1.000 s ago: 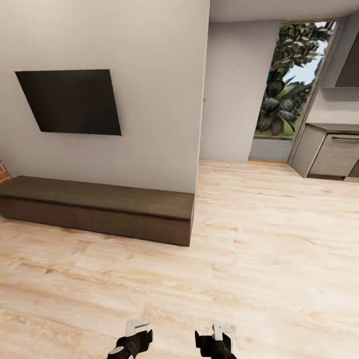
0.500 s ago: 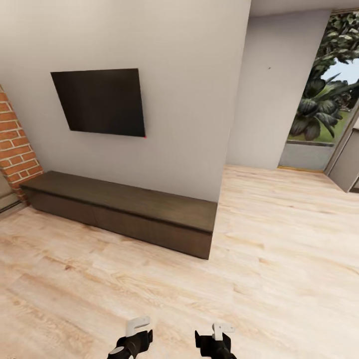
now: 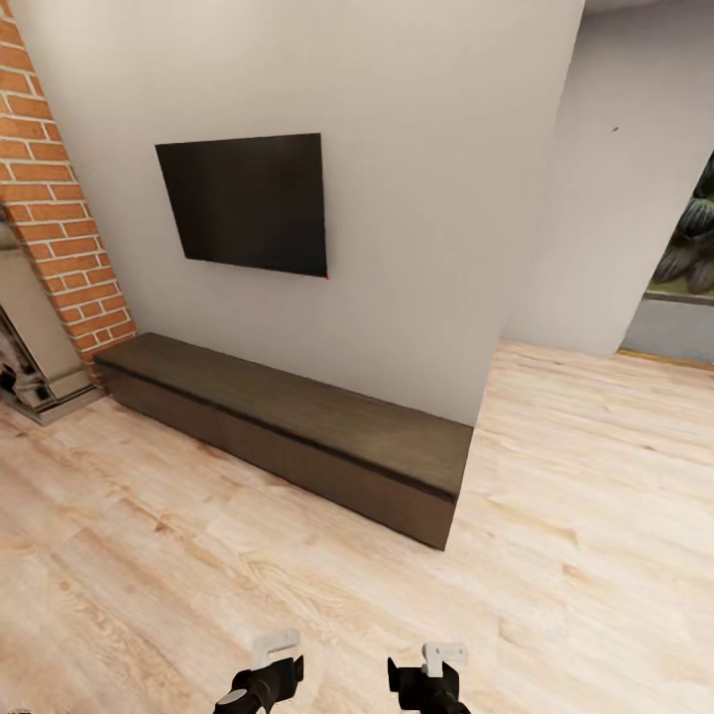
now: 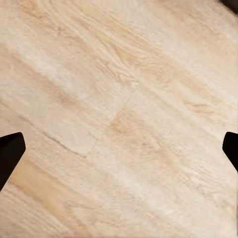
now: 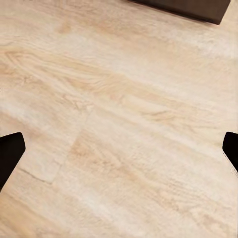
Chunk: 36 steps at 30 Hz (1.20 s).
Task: Place each of the two pumpkins and all three candles from the living room inside a cabinet in the living room (use any cabinet), then make sure every cabinet is closed, and position the cauldron so it is next to a table in the living room.
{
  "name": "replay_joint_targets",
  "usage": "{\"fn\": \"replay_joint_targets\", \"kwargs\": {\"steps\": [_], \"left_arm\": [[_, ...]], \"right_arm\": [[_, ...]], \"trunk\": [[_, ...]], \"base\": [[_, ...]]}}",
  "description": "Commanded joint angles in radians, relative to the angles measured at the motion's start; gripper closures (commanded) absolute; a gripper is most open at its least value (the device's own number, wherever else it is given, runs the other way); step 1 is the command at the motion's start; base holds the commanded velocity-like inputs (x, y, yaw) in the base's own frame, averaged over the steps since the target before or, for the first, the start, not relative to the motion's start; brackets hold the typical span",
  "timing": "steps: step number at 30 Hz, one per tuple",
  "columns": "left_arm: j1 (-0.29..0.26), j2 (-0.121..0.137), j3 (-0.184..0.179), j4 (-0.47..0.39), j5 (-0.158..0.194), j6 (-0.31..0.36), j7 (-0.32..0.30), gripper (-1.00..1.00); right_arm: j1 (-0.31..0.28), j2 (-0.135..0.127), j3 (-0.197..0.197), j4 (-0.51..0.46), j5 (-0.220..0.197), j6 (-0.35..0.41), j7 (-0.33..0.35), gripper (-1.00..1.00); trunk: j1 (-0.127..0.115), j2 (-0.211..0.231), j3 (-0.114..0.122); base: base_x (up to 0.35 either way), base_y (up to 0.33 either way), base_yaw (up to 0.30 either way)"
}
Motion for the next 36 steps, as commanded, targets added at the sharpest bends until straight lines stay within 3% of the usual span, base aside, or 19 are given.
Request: {"fn": "replay_joint_targets", "kwargs": {"steps": [1,15,36], "left_arm": [[-0.001,0.0,-0.008,0.001,0.01,-0.003,0.006,-1.0],[-0.001,0.0,-0.008,0.001,0.009,-0.003,0.006,-1.0],[-0.001,0.002,-0.008,0.001,0.008,-0.003,0.006,-1.0]], "right_arm": [[-0.001,0.0,0.007,0.001,-0.008,-0.004,-0.003,-1.0],[-0.001,0.0,0.007,0.001,-0.008,-0.004,-0.003,-1.0],[-0.001,0.0,0.011,0.0,-0.006,-0.007,-0.015,-1.0]], "trunk": [[0.0,0.0,-0.001],[0.0,0.0,-0.001],[0.0,0.0,-0.001]], "base": [[0.287,-0.186,0.282],[0.31,-0.08,0.274],[0.325,0.027,0.031]]}}
